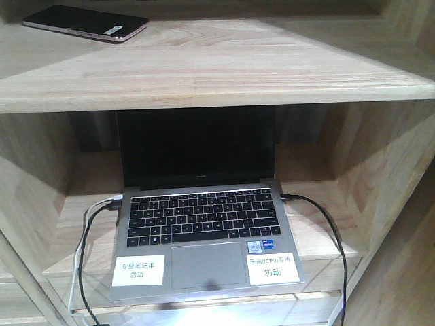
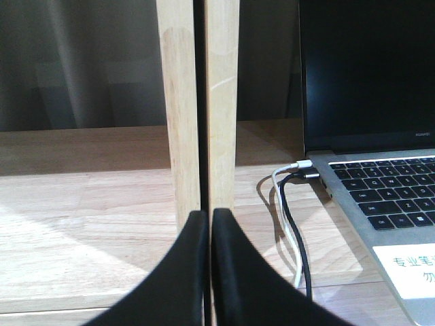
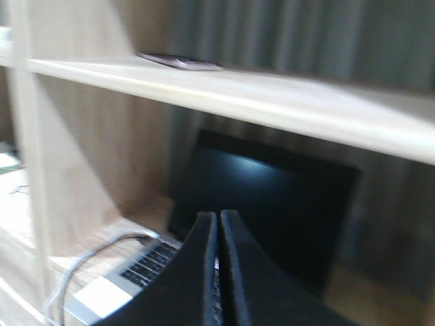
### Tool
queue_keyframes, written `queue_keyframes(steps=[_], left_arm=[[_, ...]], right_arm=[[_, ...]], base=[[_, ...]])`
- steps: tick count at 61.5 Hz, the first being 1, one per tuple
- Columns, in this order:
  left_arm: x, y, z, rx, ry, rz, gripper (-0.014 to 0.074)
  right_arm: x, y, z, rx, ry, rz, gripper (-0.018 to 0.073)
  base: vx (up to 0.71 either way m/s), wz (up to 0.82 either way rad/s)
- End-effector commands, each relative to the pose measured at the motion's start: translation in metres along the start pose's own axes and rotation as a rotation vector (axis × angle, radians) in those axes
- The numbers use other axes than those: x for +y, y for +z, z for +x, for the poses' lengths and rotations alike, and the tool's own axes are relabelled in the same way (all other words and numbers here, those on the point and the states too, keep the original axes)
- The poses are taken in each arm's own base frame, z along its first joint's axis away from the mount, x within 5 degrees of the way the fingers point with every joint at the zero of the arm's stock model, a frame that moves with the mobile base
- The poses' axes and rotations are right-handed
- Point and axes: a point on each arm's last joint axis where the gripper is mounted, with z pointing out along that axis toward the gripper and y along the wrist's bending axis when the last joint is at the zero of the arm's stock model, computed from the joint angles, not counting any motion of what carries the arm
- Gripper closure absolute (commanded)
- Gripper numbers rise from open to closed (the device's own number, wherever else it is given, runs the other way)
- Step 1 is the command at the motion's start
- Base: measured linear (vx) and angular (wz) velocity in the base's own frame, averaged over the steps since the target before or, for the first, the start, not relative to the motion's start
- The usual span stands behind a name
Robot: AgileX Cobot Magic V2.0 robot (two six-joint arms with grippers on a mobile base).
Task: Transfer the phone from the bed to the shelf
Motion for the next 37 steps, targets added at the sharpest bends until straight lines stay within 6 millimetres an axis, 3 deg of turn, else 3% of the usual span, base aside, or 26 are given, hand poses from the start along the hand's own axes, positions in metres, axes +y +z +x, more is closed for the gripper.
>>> queue_keyframes(steps=[1, 21, 37], left_arm=[[0.001, 0.0, -0.006, -0.077, -0.013, -0.01, 0.0596], [0.001, 0.0, -0.006, -0.077, -0.013, -0.01, 0.0596], [0.001, 0.0, -0.006, -0.077, -0.013, -0.01, 0.0596]], right_arm=[[-0.009, -0.001, -0.01, -0.045, 0.048, 0.104, 0.0564], [-0.027, -0.003, -0.004, -0.038, 0.082, 0.358, 0.0564], [-0.037, 0.004, 0.047, 0.008, 0.097, 0.48, 0.0564]], base=[[0.0, 0.0], [0.0, 0.0], [0.0, 0.0]])
